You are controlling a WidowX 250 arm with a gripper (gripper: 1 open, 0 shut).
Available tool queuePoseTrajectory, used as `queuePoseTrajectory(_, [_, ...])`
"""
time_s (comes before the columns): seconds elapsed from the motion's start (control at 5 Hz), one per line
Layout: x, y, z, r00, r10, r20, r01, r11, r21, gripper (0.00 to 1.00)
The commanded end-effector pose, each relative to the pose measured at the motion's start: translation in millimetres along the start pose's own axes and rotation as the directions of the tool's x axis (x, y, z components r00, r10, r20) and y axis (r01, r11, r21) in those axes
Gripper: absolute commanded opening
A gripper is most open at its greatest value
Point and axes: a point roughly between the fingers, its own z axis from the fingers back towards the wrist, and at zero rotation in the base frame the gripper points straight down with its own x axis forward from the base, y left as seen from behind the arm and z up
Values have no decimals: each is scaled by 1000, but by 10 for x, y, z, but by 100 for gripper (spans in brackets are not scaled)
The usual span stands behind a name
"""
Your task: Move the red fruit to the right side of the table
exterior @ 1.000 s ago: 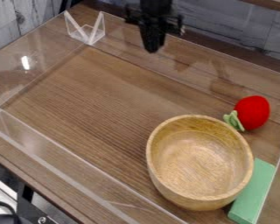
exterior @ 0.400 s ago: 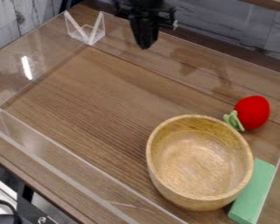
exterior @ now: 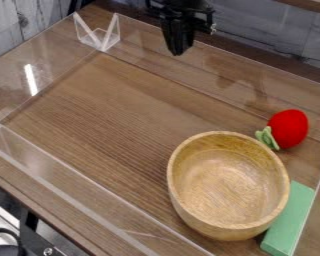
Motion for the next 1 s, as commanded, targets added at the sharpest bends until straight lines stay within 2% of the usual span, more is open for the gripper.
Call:
queuePoseTrajectory(0.0, [150,84,203,998,-20,65,19,1000,20,100])
queuePoseTrajectory(0.2, [195,65,72,999,-38,37,37,999,15,0])
queuePoseTrajectory(0.4, [263,32,19,998,-50,37,49,999,21,0])
queuePoseTrajectory(0.6, [316,-76,165,998,-46,39,45,999,13,0])
queuePoseTrajectory(0.8, [351,-153,234,998,-51,31,51,999,-9,0])
